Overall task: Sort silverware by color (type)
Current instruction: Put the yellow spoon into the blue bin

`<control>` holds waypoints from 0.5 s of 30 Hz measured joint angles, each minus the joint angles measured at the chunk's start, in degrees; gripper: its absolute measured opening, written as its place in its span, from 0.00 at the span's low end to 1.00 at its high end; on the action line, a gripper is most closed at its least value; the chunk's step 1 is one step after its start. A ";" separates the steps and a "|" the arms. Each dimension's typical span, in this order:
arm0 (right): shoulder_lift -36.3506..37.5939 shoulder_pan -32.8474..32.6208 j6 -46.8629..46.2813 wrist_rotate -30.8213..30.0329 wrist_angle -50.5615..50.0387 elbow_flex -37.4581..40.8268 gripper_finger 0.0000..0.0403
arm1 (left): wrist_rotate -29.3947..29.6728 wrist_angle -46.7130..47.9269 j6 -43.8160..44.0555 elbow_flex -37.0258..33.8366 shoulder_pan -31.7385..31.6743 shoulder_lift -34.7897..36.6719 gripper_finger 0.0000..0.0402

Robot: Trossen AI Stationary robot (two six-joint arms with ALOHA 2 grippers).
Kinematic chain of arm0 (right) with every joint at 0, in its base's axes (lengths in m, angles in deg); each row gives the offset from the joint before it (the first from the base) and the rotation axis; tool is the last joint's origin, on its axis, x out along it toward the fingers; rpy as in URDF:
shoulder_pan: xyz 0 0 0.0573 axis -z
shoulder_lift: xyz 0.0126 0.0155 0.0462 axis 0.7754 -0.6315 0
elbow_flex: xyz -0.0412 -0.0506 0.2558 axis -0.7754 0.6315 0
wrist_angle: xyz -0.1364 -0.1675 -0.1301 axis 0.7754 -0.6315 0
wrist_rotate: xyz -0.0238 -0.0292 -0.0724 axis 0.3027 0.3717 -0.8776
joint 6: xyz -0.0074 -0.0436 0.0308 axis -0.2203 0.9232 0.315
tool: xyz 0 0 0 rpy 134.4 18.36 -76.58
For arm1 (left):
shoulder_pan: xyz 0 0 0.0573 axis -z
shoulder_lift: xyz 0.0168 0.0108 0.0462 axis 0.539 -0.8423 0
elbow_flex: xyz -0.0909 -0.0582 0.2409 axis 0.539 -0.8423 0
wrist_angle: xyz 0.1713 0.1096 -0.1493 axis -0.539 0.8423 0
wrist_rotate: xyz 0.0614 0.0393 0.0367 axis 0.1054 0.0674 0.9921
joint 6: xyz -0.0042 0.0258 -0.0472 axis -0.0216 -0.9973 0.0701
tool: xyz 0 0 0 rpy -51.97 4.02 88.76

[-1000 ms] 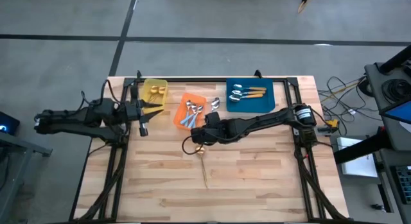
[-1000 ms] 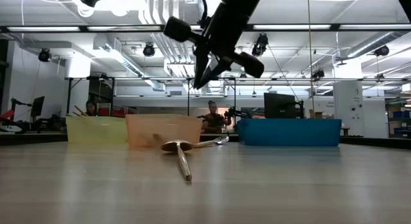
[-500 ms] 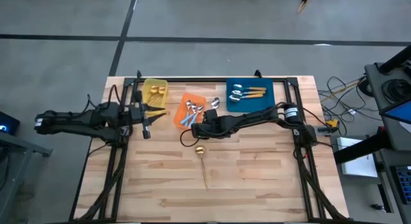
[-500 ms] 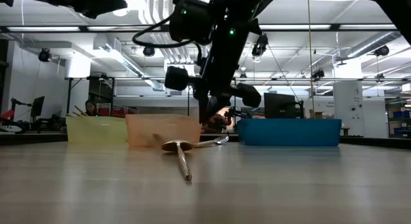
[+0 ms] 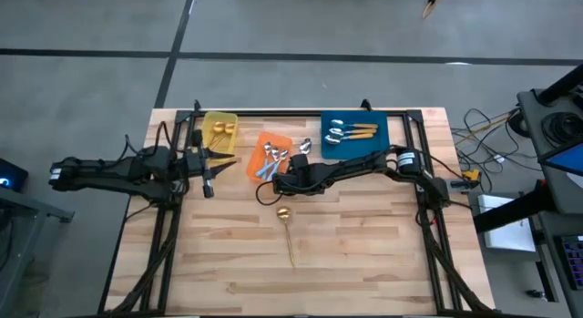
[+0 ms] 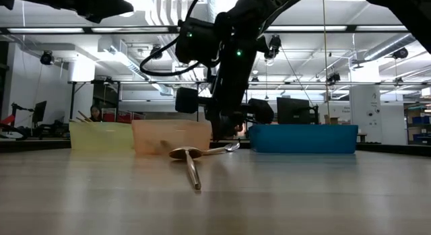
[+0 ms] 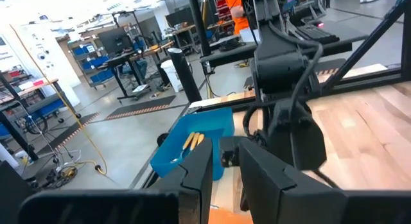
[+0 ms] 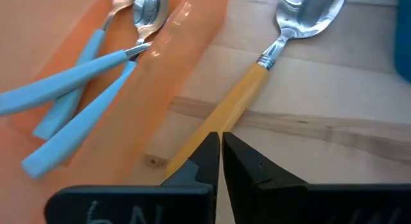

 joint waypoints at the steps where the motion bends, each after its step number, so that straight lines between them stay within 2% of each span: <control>1: -0.09 -0.01 0.04 -0.57 -0.01 0.02 0.03 | 0.00 -0.04 0.04 0.16 0.00 0.00 0.15; 15: -3.16 -0.20 1.81 -4.16 2.99 0.07 0.03 | 0.00 -2.27 1.90 0.38 0.00 0.11 0.15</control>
